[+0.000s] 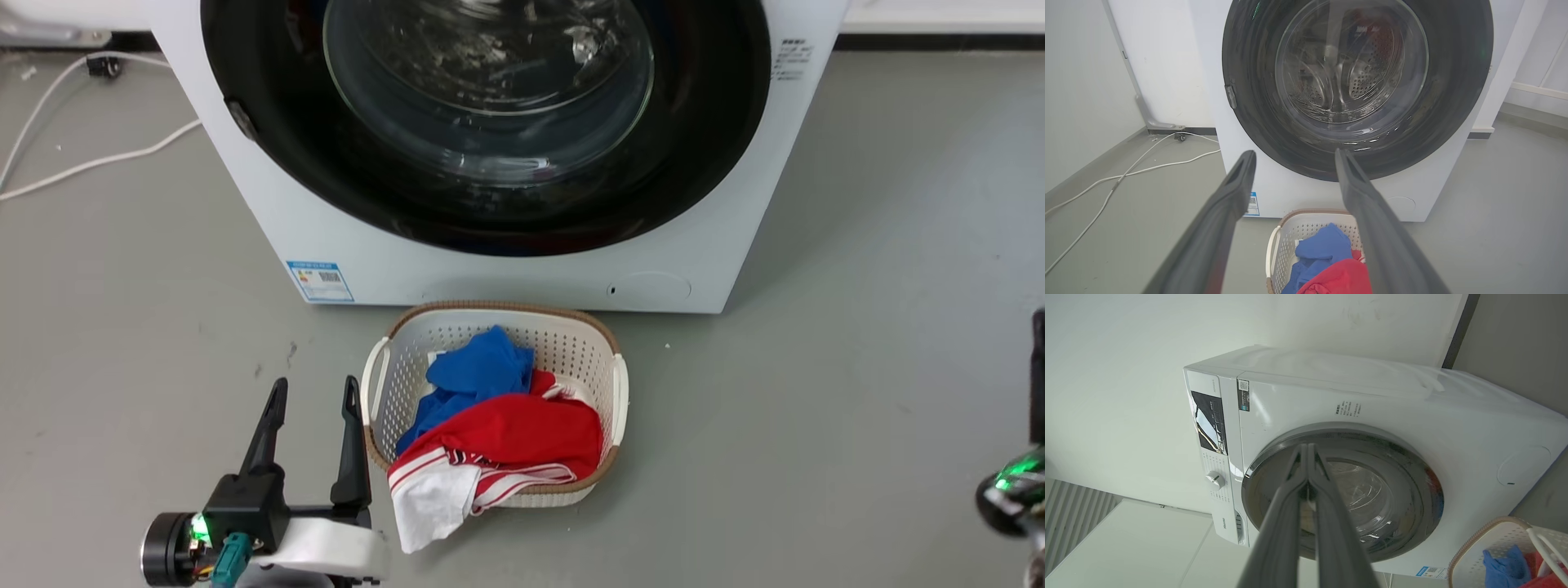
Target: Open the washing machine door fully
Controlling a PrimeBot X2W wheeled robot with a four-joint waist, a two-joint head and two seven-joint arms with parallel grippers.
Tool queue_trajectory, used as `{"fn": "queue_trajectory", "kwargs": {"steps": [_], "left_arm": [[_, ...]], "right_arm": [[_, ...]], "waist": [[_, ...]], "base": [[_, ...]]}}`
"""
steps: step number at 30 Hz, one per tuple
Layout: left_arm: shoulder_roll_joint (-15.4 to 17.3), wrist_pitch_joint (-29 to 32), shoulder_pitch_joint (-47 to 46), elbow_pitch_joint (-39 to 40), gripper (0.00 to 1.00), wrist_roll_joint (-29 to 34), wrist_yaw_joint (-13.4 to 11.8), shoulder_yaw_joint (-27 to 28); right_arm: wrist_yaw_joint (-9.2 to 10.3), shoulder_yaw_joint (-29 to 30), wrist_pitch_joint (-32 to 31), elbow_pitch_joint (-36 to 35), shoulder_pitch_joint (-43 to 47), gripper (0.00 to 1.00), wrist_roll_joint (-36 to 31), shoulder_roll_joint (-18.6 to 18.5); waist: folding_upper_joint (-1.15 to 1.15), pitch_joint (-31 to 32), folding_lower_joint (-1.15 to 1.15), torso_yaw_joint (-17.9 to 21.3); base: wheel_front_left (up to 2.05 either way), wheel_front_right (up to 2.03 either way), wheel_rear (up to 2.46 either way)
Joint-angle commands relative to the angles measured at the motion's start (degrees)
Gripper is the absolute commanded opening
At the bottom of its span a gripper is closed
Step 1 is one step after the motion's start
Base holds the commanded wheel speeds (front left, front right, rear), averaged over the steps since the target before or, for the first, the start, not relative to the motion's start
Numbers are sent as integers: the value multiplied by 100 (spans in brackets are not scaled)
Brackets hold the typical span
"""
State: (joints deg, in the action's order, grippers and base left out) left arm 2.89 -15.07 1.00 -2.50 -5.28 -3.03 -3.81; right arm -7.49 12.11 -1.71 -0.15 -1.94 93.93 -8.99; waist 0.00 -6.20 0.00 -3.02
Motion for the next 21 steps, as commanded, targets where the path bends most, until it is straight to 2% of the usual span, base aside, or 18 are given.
{"fn": "queue_trajectory", "kwargs": {"steps": [1, 12, 21], "left_arm": [[-1, -16, -144, 48, 100, 30, -31, -16], [-1, -16, -696, 298, 100, 131, -113, -128], [-1, -16, -1109, 460, 100, 113, -199, -333]], "right_arm": [[-1, 98, -117, 125, -330, 0, 11, -148], [-1, 365, -974, 1026, -2334, 0, 28, -1024], [-1, 65, -1580, 1811, -3919, 0, -174, -1645]], "waist": [[0, -242, 0, -67], [0, -1164, 0, -261], [0, -1846, 0, -512]], "base": [[0, 0, 0], [0, 0, 0], [0, 0, 0]]}}
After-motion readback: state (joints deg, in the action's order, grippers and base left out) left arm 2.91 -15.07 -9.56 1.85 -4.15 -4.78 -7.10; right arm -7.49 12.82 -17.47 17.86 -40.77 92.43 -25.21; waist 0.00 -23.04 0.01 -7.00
